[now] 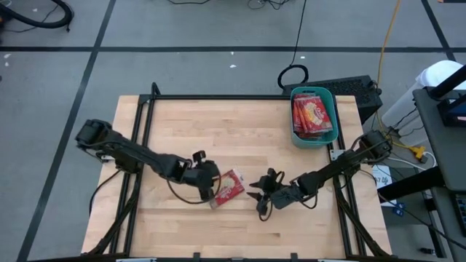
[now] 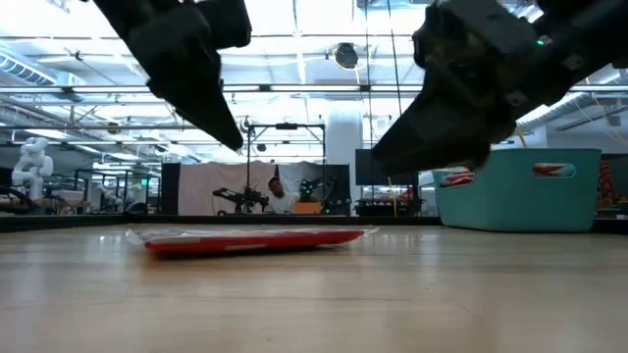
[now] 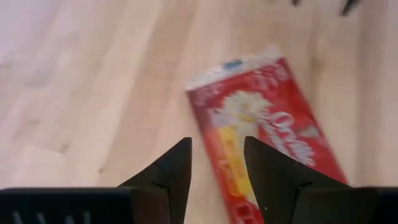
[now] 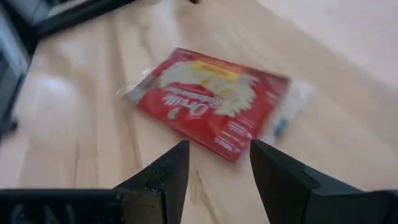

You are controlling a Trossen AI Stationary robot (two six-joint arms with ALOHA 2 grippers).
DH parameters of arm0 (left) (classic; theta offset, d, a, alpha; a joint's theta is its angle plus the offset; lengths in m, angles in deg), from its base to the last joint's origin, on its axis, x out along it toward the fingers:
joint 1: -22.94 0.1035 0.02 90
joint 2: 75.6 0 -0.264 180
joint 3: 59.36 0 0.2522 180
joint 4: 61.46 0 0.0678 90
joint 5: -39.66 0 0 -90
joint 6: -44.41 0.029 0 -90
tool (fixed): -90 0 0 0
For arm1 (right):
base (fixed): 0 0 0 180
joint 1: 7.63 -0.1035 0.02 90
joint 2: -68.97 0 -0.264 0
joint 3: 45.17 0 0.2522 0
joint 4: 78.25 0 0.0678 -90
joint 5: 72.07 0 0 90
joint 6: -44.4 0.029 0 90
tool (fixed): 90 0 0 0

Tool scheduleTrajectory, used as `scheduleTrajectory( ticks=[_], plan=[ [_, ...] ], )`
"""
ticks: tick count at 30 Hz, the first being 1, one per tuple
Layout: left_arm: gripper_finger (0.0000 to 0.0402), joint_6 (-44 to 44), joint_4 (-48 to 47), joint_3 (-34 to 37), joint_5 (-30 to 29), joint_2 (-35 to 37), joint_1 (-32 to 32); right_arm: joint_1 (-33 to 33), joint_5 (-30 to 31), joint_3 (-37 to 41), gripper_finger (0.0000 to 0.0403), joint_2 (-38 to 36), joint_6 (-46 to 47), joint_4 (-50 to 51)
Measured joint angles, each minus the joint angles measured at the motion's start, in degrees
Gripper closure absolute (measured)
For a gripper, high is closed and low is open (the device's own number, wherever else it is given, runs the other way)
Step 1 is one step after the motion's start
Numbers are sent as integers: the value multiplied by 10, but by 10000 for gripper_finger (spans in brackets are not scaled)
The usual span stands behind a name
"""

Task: Sort popcorn bags into baskets
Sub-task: Put the red popcorn bag into the green bin

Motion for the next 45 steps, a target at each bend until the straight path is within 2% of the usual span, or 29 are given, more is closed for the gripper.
scheduleTrajectory(
  ticks=[4, 7, 10, 21, 24, 27, 31, 35, 41, 43, 45],
  plan=[
    [249, -5, 2, 0, 3, -19, 14, 3, -16, 1, 239, 1, 166, 12],
    [240, 0, 16, 3, 39, -40, 16, -7, -29, 1, 239, 0, 218, 15],
    [220, -6, 26, 11, 59, -66, 15, -13, -31, 1, 239, 1, 227, 17],
    [101, -104, 30, 11, 51, -119, 38, -15, -12, 1, 239, 1, 163, -11],
    [75, -107, 47, 11, 80, -128, 49, -15, -11, 1, 239, 1, 151, -17],
    [71, -100, 74, 11, 109, -129, 52, -15, -11, 1, 239, 1, 147, -17],
    [119, -78, 113, 11, 123, -129, 52, -15, -12, 1, 239, 1, 124, -19],
    [216, -47, 141, 10, 143, -134, 52, -25, -13, 1, 239, 1, 59, -19],
    [359, -31, 172, 9, 144, -159, 55, -48, -12, 1, 239, 8, -99, -24],
    [388, -33, 172, 9, 146, -165, 58, -49, -13, -6, 238, 24, -135, -24],
    [394, -37, 177, 9, 147, -170, 61, -48, -14, -21, 238, 46, -179, -25]
  ],
)
